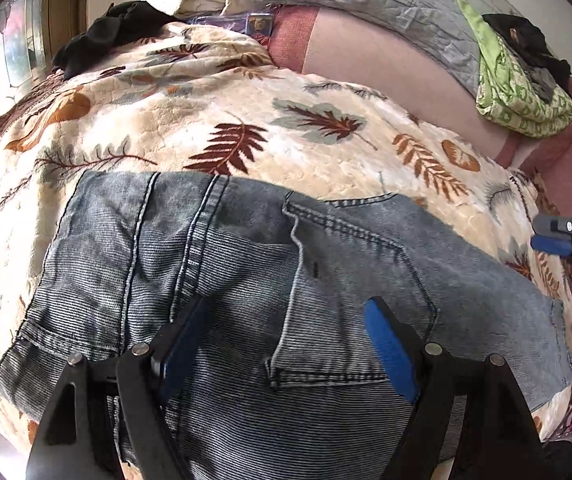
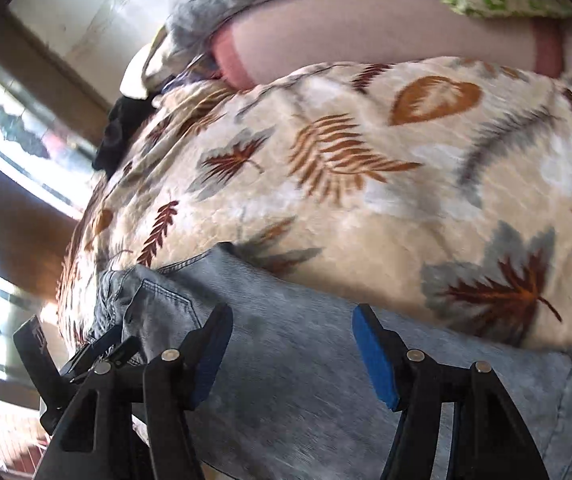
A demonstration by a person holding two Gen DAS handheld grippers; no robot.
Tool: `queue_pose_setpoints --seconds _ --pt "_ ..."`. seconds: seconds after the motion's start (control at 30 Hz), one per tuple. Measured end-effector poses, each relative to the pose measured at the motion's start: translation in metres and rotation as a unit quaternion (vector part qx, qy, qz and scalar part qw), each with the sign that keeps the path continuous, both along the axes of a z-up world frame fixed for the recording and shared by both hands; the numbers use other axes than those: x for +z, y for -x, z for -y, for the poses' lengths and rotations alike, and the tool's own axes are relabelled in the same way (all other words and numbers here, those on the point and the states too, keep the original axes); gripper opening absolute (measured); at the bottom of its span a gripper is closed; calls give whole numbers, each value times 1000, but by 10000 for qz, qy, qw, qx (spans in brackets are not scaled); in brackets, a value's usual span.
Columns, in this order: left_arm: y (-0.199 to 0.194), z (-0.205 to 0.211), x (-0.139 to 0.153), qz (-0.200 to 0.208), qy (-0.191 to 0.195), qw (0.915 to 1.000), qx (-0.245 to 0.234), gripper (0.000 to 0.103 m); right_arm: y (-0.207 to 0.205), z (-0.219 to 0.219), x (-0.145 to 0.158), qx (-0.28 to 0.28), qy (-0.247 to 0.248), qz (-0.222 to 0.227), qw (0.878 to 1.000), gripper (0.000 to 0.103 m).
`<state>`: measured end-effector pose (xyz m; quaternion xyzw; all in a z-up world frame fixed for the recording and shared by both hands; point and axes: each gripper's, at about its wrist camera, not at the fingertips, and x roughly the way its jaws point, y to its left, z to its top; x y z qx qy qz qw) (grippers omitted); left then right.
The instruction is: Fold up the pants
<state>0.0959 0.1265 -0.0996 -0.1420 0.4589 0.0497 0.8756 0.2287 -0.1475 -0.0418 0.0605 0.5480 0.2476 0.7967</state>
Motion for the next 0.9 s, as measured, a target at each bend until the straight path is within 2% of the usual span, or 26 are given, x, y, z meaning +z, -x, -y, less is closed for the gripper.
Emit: queue_pose_setpoints --seconds 0.13,0.27,0.33,0.4,0.47,0.57,0.67,0.73,0.9 --pt "4 -5 -4 117 192 9997 92 81 -26 -80 -19 720 466 -129 9962 57" --pt "4 -9 -7 145 363 9992 82 81 -49 -133 -48 1088 1031 -259 9884 50" --pt "5 -8 -8 161 310 9994 14 81 -57 -146 -60 1138 1085 -406 9867 41" --pt "6 -6 -8 162 235 9996 -41 81 -55 -159 -71 1360 1319 -504 9806 16" --pt "6 -6 -8 151 242 9996 -32 81 -51 -166 -76 1488 1613 -383 9749 8" --pt "7 -8 -8 143 311 9994 12 81 -48 -164 -62 1375 1631 52 9770 5" --pt "7 -8 -8 130 290 9995 13 81 -37 -163 -55 1427 1842 533 9710 5" --pt "6 -6 -9 112 234 9997 13 81 -32 -166 -58 1454 2025 836 9648 5" --pt "5 -3 -10 88 116 9999 -23 81 -27 -183 -88 1525 2519 1100 9493 5"
